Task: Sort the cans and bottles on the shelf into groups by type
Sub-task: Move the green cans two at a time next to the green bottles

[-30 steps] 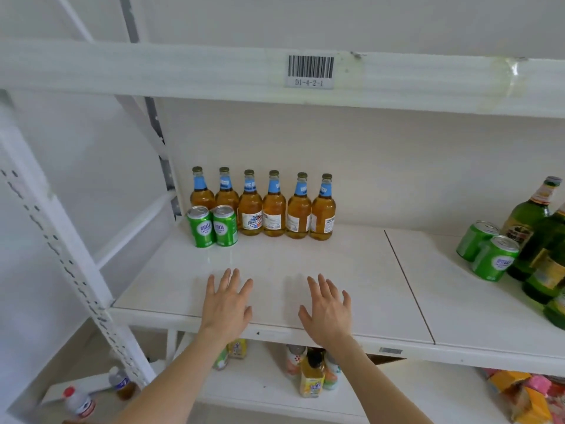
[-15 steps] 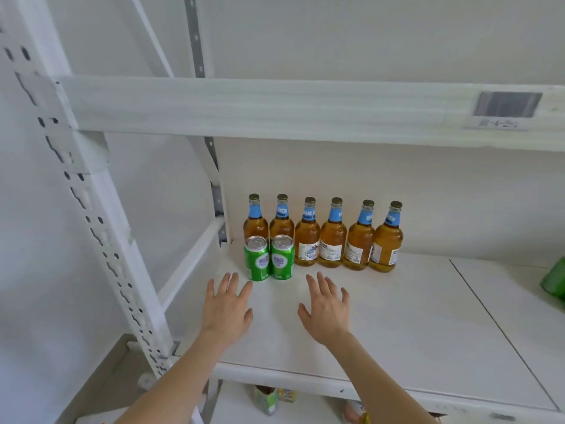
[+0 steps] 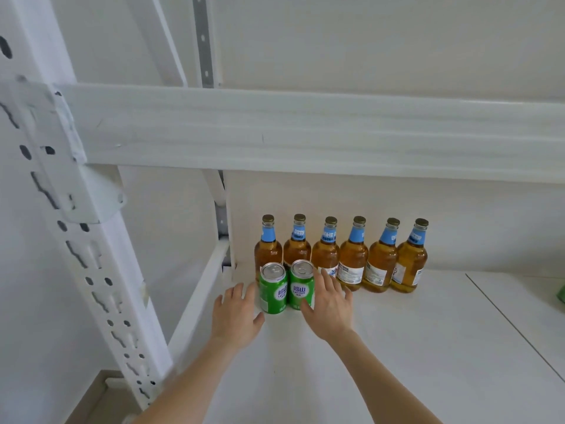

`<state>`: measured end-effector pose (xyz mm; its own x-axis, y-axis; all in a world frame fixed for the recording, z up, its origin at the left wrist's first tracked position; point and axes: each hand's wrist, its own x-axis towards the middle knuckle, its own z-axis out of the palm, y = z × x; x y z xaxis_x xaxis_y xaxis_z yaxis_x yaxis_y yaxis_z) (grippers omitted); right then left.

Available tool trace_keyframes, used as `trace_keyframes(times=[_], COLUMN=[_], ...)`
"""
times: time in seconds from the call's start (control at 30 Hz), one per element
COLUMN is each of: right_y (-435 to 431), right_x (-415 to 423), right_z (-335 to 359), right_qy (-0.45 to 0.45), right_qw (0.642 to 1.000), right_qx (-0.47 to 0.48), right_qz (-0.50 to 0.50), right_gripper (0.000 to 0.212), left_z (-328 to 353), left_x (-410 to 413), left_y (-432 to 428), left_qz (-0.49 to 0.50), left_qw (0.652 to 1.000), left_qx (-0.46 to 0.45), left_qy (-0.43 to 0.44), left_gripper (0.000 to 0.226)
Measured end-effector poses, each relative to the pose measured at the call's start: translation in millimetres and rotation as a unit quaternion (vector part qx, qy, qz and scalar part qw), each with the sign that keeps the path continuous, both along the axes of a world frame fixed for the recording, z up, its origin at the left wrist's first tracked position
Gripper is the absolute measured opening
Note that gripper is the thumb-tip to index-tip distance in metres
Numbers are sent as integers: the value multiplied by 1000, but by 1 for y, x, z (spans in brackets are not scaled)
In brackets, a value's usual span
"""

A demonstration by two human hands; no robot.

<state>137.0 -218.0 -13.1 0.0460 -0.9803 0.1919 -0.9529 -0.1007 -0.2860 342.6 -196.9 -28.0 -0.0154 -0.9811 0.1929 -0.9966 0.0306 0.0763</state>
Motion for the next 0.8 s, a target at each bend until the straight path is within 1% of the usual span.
trace_keyframes(times=[0.1, 0.17, 0.27, 0.33, 0.4, 0.57, 0.7, 0.8], right_y=[-15, -24, -37, -44, -49, -55, -55, -51], right_x=[1, 2, 5, 6, 6, 4, 1, -2], right_z=[-1, -1, -1, 0, 0, -3, -5, -6], right_qy=[-16, -34, -74, -126, -166, -222, -244, -283], right_qw=[1000, 999, 997, 991, 985, 973, 967, 957], right_qx=[-9, -4, 18, 39, 49, 45, 47, 47], right_qz=[-5, -2, 12, 18, 25, 43, 52, 38], right_gripper=[78, 77, 75, 74, 74, 63, 60, 58], left_z=[-7, -12, -16, -18, -21, -27, -27, -29], left_x=[-4, -6, -7, -6, -4, -4, -6, -7], left_y=[-18, -30, -48, -57, -64, -72, -70, -65], left_qz=[-15, -24, -40, -36, -22, -17, -13, -10], left_qw=[998, 990, 952, 923, 898, 864, 857, 848], left_qx=[15, 30, 68, 96, 108, 119, 109, 104], left_qy=[54, 138, 297, 370, 426, 489, 503, 519], left_gripper=[67, 70, 72, 71, 70, 75, 77, 80])
